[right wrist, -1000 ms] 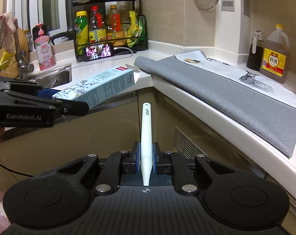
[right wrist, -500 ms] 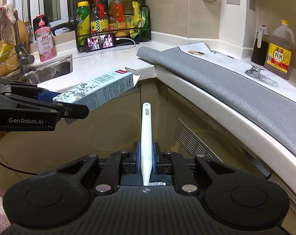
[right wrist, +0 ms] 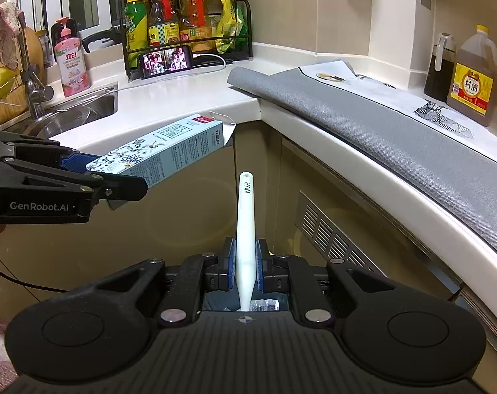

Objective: Collect trash
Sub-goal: 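Carry the blue box and toothbrush down toward the bin with both grippers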

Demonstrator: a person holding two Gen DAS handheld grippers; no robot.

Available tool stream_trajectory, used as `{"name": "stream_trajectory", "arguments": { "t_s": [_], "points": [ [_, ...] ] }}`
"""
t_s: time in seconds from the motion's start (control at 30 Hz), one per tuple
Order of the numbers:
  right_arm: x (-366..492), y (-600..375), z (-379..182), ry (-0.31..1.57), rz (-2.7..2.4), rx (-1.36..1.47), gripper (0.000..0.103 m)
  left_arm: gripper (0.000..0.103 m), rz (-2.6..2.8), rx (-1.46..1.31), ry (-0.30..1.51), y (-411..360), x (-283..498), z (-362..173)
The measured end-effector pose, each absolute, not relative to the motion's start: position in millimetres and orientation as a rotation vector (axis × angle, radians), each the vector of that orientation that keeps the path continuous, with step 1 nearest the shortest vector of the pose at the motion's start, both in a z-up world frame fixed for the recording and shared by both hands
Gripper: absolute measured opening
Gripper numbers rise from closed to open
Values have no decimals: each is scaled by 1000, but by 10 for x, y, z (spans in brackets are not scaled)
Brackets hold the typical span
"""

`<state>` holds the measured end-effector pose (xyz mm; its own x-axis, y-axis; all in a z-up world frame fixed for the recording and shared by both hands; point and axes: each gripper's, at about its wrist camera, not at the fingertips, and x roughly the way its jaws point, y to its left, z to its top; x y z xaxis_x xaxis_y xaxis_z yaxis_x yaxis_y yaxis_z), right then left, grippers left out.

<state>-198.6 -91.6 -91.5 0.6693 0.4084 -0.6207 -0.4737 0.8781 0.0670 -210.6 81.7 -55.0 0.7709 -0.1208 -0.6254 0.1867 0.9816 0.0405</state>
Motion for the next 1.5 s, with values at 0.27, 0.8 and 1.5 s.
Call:
{"name": "stream_trajectory", "arguments": {
  "t_s": [0.27, 0.8, 1.5],
  "points": [
    [-1924, -887, -950, 689, 495, -106, 14, 43, -171, 105, 686, 827, -2052, -583],
    [-1730, -815, -1110, 745, 496, -114, 14, 43, -166, 89, 767, 875, -1877, -777],
    [-1380, -674, -1553, 860, 492, -133, 14, 43, -129, 92, 964, 847, -1468, -1301]
  ]
}}
